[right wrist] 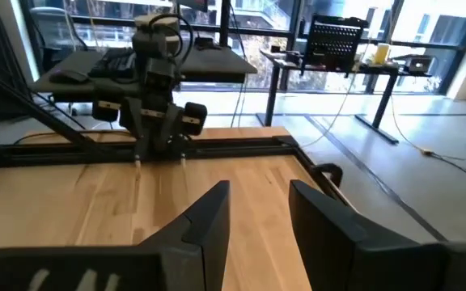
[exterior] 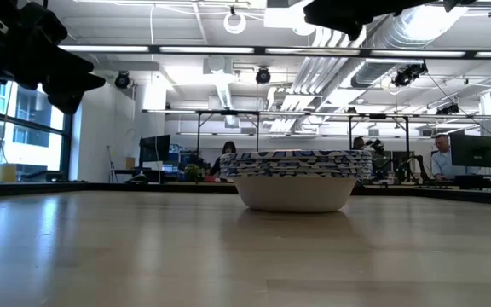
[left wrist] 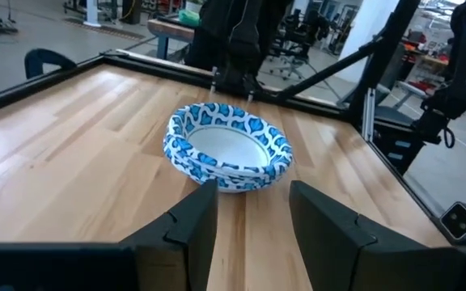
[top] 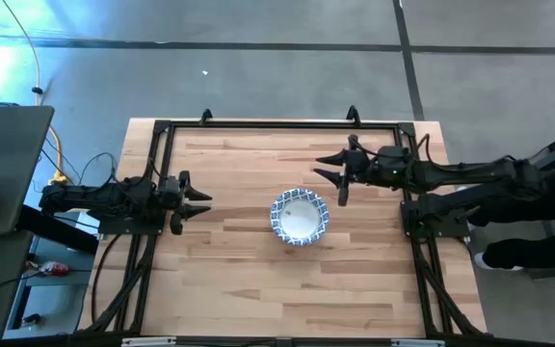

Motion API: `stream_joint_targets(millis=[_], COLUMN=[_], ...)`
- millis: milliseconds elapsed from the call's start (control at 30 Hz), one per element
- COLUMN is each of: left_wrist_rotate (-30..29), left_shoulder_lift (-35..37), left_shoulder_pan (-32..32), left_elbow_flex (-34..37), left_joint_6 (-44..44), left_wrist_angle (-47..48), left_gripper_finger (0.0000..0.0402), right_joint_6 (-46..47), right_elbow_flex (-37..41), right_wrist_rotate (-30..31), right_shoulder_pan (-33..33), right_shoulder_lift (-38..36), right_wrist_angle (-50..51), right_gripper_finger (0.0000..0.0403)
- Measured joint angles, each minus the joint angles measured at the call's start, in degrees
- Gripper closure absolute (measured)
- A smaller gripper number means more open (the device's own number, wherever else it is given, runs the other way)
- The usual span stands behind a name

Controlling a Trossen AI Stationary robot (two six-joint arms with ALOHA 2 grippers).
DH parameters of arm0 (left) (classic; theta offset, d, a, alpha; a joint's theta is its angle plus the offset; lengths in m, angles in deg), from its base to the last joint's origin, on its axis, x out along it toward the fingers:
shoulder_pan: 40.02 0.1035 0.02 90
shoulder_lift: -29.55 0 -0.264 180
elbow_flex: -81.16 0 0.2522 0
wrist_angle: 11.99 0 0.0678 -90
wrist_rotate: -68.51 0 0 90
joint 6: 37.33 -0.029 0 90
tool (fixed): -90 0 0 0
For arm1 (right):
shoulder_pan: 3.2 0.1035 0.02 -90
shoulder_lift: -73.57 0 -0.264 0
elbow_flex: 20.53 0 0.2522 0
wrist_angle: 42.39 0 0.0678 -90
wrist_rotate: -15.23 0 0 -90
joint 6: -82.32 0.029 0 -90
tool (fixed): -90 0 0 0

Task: Nest bowls inside each other
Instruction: Return to Home Position

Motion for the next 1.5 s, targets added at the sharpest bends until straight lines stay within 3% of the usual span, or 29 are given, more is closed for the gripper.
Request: stream_joint_targets(millis=[267,500,800,1167,1500], left_wrist_rotate=[0.19,-1.12,-2.1,-4.48,-5.52], left_shoulder_lift=[0.0,0.0,0.0,0.0,0.0], left_shoulder_pan=[0.0,0.0,0.0,-0.01,0.0], left_elbow_flex=[0.0,0.0,0.0,0.0,0.0], left_joint_6=[1.21,1.26,1.4,1.42,2.28], left_wrist_angle=[0.48,0.26,-2.19,-2.81,-2.93], left_gripper_finger=[0.0257,0.0257,0.0257,0.0257,0.0257], right_joint_6=[1.36,1.6,-0.15,-0.8,-3.08], right_elbow_flex=[0.0,-0.02,-0.02,-0.02,1.88], right_wrist_rotate=[3.06,12.32,23.19,25.57,24.52], right_shoulder_pan=[0.47,6.02,13.24,15.08,15.08], right_shoulder_lift=[-10.57,-20.97,-31.57,-36.7,-47.87], right_wrist_angle=[9.82,20.17,26.26,34.62,34.62], right_gripper_finger=[0.0281,0.0281,0.0281,0.0281,0.0281])
